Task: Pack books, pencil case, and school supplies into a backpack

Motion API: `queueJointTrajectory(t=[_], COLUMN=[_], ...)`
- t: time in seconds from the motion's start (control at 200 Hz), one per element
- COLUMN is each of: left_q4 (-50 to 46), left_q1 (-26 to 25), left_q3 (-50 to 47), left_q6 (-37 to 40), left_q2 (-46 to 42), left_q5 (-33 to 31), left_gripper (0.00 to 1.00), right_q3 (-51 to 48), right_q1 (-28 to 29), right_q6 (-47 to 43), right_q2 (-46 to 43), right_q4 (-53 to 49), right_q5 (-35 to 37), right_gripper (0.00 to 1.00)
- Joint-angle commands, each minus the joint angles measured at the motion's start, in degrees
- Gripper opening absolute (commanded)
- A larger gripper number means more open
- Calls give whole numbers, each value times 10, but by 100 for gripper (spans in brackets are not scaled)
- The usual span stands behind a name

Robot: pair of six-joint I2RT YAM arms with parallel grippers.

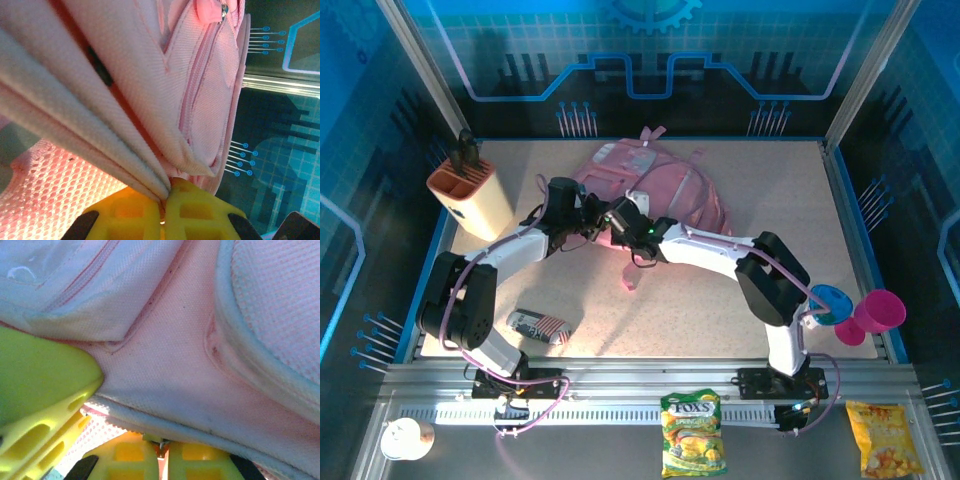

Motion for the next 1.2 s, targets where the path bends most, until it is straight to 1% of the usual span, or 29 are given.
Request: queueJointTrajectory(t=[0.0, 0.15, 0.365, 0.485, 0.59, 0.695, 0.865, 1.061, 1.196], left_q4=[-21, -23, -33, -38, -36, -34, -36, -36, -37], left_q1=[5, 17, 25, 25, 25, 25, 25, 26, 25], left_q3=[18, 14, 22, 24, 24, 23, 24, 22, 22], left_q6=[31, 36, 48, 51, 52, 51, 52, 53, 54], left_q2=[-13, -13, -16, -17, -16, -16, -17, -18, -18], left_q5=[35, 35, 36, 35, 39, 41, 42, 42, 42], left_gripper=[0, 0, 0, 0, 0, 0, 0, 0, 0], right_q3=[-45, -101, -181, -214, -216, -208, -197, -185, -178], right_q1=[-14, -15, -21, -40, -49, -50, -55, -56, -58], right_q6=[-10, -15, -5, 14, -11, -45, -65, -66, -58], right_q2=[-57, -103, -138, -146, -148, -143, -131, -123, -120], right_q4=[19, 10, -8, -18, -2, 17, 29, 18, -12], right_q5=[20, 11, 69, 65, 38, 11, -17, -15, 8], right_gripper=[9, 8, 8, 8, 11, 17, 23, 24, 20])
